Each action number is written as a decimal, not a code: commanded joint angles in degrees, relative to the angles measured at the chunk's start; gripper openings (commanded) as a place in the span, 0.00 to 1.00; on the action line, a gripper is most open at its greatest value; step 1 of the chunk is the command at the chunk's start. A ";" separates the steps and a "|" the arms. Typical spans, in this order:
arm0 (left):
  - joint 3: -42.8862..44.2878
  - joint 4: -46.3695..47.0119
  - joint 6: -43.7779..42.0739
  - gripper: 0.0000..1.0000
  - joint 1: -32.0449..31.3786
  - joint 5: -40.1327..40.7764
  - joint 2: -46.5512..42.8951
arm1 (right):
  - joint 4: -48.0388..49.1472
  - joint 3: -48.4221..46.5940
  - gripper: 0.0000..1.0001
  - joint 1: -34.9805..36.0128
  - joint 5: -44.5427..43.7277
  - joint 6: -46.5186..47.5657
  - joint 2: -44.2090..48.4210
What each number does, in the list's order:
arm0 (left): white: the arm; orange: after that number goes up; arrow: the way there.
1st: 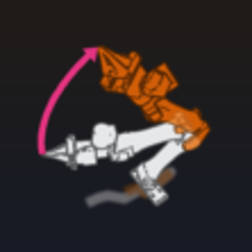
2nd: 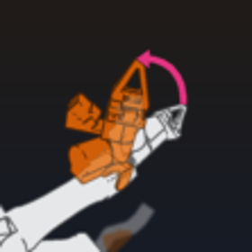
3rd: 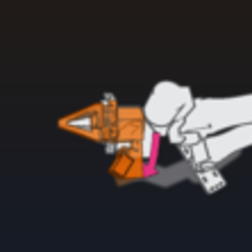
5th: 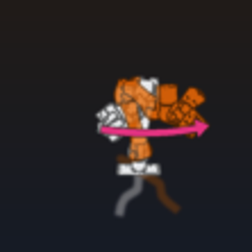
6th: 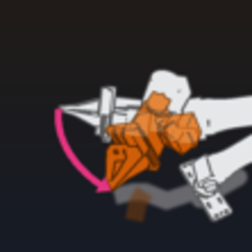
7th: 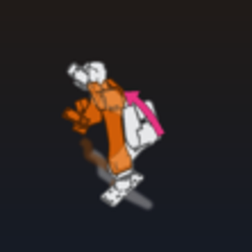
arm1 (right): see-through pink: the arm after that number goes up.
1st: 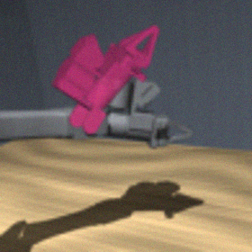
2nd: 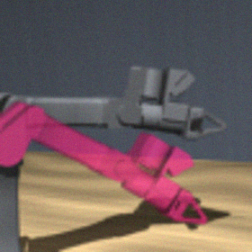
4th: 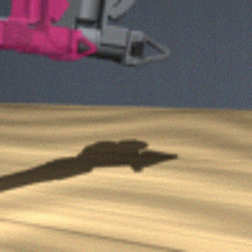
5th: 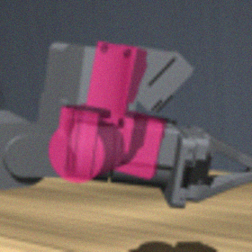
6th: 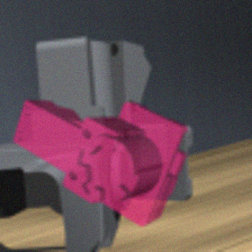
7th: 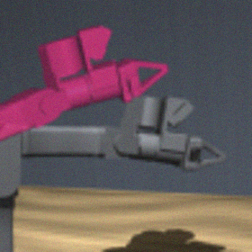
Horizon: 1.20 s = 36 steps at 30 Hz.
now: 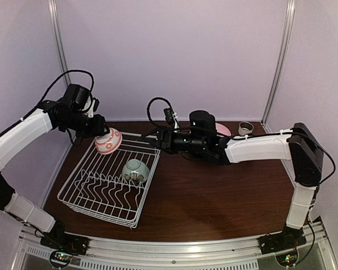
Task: Unload the mixed dishes from the dish rack
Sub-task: Pass from the left arm to the right
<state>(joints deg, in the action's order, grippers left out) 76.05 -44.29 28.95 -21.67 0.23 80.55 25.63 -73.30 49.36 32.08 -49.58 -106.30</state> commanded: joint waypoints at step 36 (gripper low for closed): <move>-5.02 14.39 5.03 0.25 0.31 -26.25 -11.65 | 44.46 -17.16 0.31 4.18 9.50 -33.96 -20.62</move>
<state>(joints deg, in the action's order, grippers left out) 72.10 -36.80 32.64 -21.69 -23.29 70.39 61.76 -88.68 52.99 40.53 -79.42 -126.37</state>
